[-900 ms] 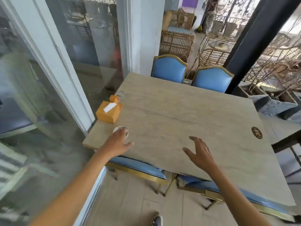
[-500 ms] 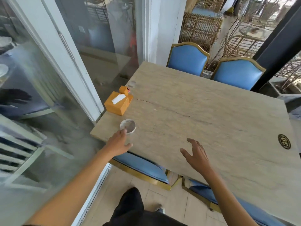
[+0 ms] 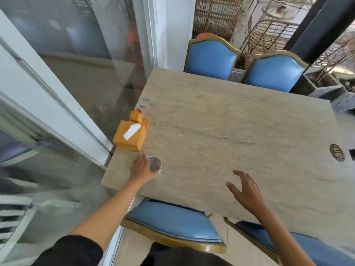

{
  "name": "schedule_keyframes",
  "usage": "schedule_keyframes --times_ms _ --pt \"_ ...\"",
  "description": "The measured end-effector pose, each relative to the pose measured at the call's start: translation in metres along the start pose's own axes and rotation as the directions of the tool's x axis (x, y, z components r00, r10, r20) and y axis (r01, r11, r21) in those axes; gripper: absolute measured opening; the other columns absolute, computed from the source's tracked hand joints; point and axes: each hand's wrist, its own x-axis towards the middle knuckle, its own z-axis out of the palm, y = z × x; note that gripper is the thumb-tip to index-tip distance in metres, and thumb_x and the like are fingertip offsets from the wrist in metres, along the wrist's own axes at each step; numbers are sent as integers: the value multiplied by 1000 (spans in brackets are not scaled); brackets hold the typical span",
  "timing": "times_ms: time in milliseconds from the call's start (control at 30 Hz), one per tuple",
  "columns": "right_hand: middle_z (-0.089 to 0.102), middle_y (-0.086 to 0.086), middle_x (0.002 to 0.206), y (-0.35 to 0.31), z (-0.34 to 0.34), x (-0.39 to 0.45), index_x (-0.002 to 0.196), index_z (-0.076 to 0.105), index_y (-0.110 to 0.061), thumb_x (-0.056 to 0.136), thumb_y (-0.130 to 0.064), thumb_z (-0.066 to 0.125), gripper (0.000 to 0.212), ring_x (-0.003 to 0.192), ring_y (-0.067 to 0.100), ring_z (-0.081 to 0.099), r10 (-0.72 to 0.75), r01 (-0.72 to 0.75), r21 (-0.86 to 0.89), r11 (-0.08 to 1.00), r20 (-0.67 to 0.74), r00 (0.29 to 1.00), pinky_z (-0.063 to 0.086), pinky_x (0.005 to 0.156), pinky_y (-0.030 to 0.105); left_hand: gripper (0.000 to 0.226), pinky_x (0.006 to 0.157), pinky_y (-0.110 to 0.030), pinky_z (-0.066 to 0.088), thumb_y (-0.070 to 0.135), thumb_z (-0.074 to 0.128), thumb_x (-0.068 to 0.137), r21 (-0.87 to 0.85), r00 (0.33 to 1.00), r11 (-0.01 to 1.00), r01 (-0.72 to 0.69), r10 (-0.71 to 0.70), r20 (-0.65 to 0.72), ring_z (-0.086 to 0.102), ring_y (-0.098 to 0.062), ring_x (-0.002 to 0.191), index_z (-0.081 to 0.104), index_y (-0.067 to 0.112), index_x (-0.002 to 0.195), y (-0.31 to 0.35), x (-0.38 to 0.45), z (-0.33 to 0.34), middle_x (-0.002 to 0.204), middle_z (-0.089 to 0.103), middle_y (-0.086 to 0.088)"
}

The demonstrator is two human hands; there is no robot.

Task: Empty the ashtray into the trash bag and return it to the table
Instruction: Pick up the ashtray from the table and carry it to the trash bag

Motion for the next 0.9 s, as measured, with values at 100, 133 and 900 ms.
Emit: schedule_keyframes --times_ms 100,133,900 --pt "52 14 152 -6 6 0 148 47 -12 99 -36 65 58 141 33 47 62 -62 -8 998 -12 998 39 111 42 113 104 -52 41 58 76 67 108 998 994 -19 13 57 29 -38 139 16 16 152 -4 21 4 151 27 -15" --pt "52 14 151 -9 9 -1 148 47 -12 99 -36 65 57 141 32 47 73 -73 -3 997 -12 997 39 111 42 116 105 -54 40 56 78 64 142 997 989 -30 20 70 27 -39 140 14 18 153 -6 28 6 152 24 -13" --pt "53 8 151 -26 36 -32 148 48 -19 97 -44 66 59 138 31 51 217 -212 145 966 -16 976 45 113 50 111 96 -43 48 55 82 44 57 945 945 -323 325 -31 41 -33 118 35 19 138 -13 24 17 130 41 -12"
